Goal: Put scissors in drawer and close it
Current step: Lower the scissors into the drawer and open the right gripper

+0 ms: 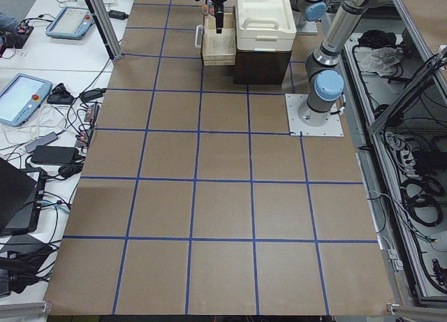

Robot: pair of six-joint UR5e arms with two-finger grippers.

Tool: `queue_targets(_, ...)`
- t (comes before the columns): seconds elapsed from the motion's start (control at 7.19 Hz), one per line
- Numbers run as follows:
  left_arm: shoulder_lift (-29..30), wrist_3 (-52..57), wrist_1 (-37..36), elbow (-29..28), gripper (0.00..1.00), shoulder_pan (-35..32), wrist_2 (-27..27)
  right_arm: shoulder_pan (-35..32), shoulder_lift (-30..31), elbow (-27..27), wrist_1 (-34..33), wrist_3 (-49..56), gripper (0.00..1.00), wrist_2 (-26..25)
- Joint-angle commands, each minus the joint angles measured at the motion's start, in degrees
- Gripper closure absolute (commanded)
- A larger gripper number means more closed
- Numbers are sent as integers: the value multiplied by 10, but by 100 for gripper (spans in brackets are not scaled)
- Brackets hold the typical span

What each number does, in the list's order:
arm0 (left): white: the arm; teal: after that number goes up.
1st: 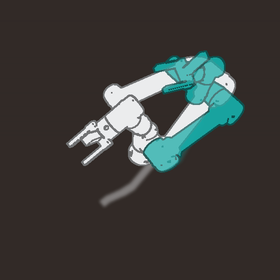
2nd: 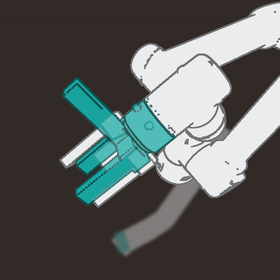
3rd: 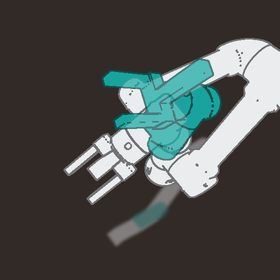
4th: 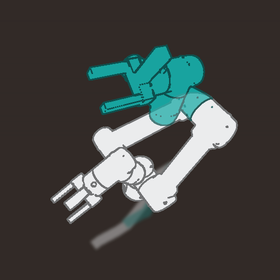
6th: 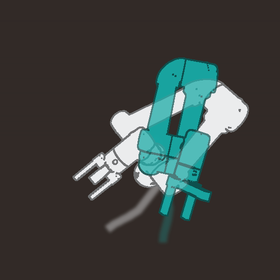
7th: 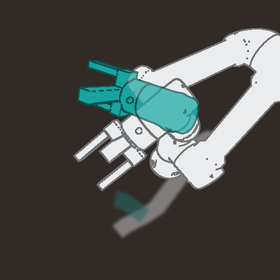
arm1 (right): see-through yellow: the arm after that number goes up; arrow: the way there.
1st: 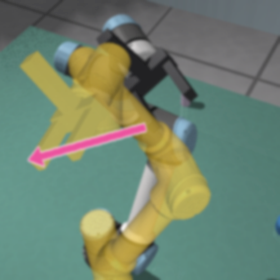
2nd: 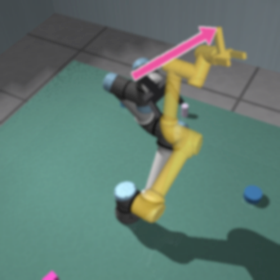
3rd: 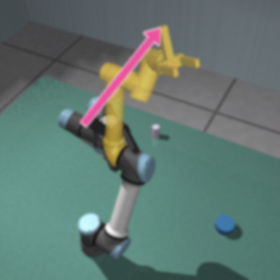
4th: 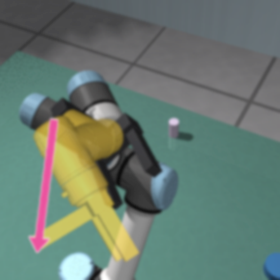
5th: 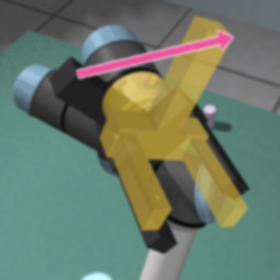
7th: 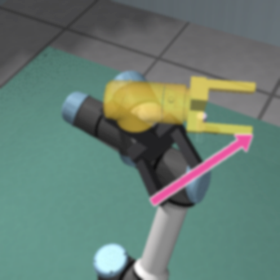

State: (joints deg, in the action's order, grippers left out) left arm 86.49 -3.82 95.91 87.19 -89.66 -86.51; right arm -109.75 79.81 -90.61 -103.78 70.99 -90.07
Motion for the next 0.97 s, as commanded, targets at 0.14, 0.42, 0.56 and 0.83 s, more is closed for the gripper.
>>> queue_targets(0.14,0,0,1,0,0,0,1,-47,-41,0,-6,-38,100,-3)
queue_targets(0.42,0,0,0,0,0,0,1,-54,-56,0,-6,-38,100,-2)
queue_targets(0.56,0,0,1,0,0,0,1,-54,-60,-3,-5,-38,100,-3)
queue_targets(0.83,0,0,1,0,0,0,1,-54,-71,-3,-6,-38,100,-2)
